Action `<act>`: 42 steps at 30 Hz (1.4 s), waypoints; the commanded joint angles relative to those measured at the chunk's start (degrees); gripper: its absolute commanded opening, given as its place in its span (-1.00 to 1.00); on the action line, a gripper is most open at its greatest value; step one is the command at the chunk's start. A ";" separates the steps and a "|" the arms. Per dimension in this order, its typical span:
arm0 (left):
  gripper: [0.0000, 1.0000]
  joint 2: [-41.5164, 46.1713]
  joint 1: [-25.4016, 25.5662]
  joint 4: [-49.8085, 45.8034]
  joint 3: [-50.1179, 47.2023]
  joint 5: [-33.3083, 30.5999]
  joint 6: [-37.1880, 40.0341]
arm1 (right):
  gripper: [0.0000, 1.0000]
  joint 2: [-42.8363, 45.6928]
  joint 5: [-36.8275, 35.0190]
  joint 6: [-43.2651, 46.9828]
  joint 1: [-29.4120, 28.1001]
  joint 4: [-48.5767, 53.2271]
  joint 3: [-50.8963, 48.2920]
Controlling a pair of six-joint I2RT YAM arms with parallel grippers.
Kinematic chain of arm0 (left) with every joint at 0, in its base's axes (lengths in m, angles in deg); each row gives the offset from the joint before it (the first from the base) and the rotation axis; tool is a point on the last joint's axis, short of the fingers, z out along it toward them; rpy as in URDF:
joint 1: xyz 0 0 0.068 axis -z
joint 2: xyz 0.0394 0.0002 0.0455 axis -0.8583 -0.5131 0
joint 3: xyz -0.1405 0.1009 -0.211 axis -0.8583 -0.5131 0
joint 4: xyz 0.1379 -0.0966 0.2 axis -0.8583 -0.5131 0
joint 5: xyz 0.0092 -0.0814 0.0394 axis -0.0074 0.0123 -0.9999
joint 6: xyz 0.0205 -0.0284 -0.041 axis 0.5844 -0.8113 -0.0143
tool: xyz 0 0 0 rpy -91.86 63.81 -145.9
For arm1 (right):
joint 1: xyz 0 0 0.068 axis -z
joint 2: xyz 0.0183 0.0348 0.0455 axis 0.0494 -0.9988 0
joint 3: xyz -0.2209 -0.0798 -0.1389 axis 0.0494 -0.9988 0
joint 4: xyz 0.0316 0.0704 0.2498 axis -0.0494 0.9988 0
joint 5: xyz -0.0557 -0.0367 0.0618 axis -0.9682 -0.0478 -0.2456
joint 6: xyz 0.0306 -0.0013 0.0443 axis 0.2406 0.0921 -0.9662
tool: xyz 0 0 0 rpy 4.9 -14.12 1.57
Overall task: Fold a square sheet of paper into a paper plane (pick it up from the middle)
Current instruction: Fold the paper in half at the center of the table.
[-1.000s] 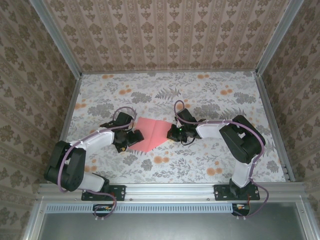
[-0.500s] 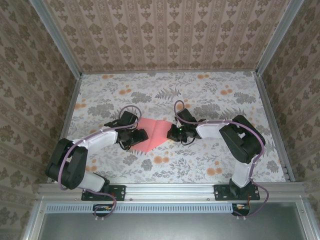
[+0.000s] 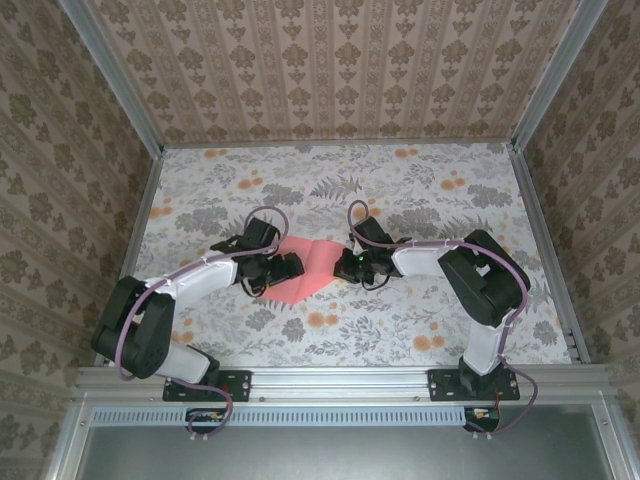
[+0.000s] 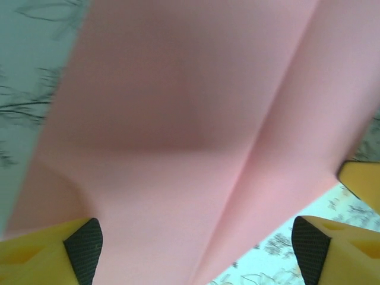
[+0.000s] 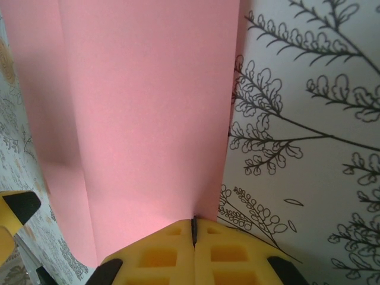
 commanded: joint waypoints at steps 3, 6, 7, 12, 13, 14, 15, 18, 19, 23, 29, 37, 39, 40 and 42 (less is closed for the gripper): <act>0.83 0.07 0.14 -6.52 0.01 -6.73 -1.19 | -0.90 -3.31 -2.07 0.88 -0.32 3.98 -0.27; 0.87 -1.54 0.22 -6.06 -0.03 -6.53 -1.71 | -0.89 -3.36 -2.09 0.89 -0.32 3.93 -0.19; 0.88 -2.14 0.22 -5.84 0.18 -6.15 -1.62 | -0.90 -3.36 -2.09 0.94 -0.32 3.93 -0.28; 0.88 -5.23 0.74 -3.81 0.88 -3.00 -0.96 | -0.90 -3.34 -2.13 1.05 -0.31 4.15 -0.30; 0.88 -5.67 0.91 -3.36 0.90 -2.55 -1.02 | -0.90 -3.36 -2.17 1.04 -0.33 4.20 -0.30; 0.88 -6.09 1.09 -2.44 0.90 -1.65 -0.99 | -0.90 -3.32 -2.04 1.03 -0.32 4.22 -0.30; 0.88 -6.29 1.18 -1.48 0.75 -0.59 -0.97 | -0.89 -3.36 -2.08 1.10 -0.33 4.24 -0.31; 0.89 -6.16 1.22 3.40 -0.36 3.48 -1.05 | -0.90 -3.28 -2.08 1.12 -0.31 4.32 -0.35; 0.90 -5.90 1.19 5.36 -0.73 4.86 -0.98 | -0.90 -3.26 -2.08 1.25 -0.31 4.33 -0.29; 0.89 -3.90 1.23 11.09 -1.69 8.89 -0.52 | -0.90 -3.27 -2.13 1.32 -0.29 4.42 -0.31; 0.89 -0.72 0.92 20.22 -4.31 16.04 -0.17 | -0.90 -3.18 -1.99 1.46 -0.25 4.42 -0.18; 0.88 0.62 0.93 28.31 -6.88 22.62 -1.55 | -0.90 0.64 1.04 1.46 1.22 1.03 -1.07; 0.88 0.25 1.01 30.48 -7.14 24.27 -1.66 | -0.90 2.35 1.09 2.18 1.68 0.64 -1.18; 0.88 -0.08 1.09 31.18 -7.07 24.94 -1.75 | -0.89 3.15 0.78 2.56 1.85 0.66 -1.24; 0.87 -0.97 1.19 32.00 -6.66 26.05 -1.91 | -0.89 4.79 -0.11 2.65 2.15 0.51 -1.90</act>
